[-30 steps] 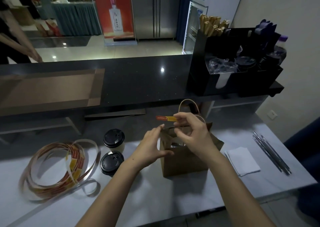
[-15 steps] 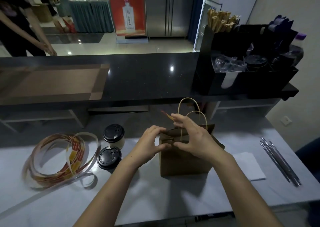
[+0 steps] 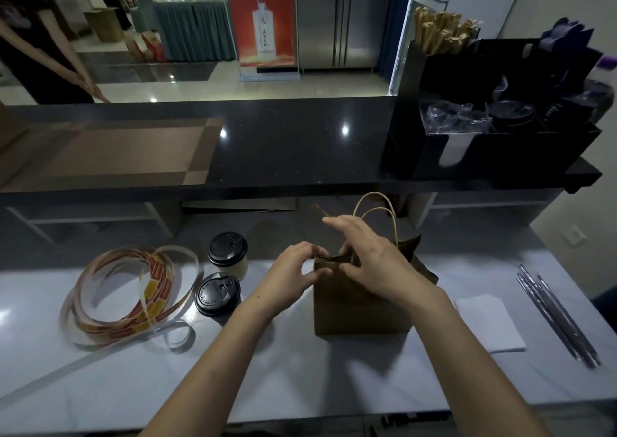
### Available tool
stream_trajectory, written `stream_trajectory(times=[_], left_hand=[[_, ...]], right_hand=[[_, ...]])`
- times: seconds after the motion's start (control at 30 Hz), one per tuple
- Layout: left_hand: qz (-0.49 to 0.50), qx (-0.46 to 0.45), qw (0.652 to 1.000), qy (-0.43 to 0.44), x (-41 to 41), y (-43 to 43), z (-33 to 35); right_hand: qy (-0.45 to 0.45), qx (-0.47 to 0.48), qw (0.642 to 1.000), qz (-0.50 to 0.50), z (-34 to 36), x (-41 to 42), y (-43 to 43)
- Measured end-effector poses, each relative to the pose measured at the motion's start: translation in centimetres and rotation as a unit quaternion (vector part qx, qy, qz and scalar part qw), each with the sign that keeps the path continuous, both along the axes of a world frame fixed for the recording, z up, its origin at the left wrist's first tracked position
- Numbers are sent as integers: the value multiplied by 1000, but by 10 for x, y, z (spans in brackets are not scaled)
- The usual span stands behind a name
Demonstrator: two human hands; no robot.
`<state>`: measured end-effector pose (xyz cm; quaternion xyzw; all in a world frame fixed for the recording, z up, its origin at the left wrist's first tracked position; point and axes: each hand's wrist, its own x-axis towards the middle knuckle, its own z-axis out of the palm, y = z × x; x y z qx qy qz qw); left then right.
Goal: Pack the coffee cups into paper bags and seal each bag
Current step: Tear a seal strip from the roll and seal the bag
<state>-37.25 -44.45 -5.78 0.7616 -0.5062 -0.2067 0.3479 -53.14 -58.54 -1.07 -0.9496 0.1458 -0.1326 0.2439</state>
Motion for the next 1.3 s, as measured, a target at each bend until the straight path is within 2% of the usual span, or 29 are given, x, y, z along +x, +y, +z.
stream_trajectory(times=[0.4,0.57,0.93,1.2,1.3], left_hand=[[60,-72,995,47,-3,4,-14],[91,-102,983,122,-4,5,-27],[132,-97,976,143,-6,2,-34],[150,-101,971,157,-10,1,-32],[156,-98,970,158,-11,1,-33]], right_hand=[[-23,21,999,-19,-11,5,0],[-39,20,999,-20,-16,6,1],[-64,18,998,-19,-19,2,1],[-226,147,958,-95,-1,7,7],[-252,169,949,-92,11,4,6]])
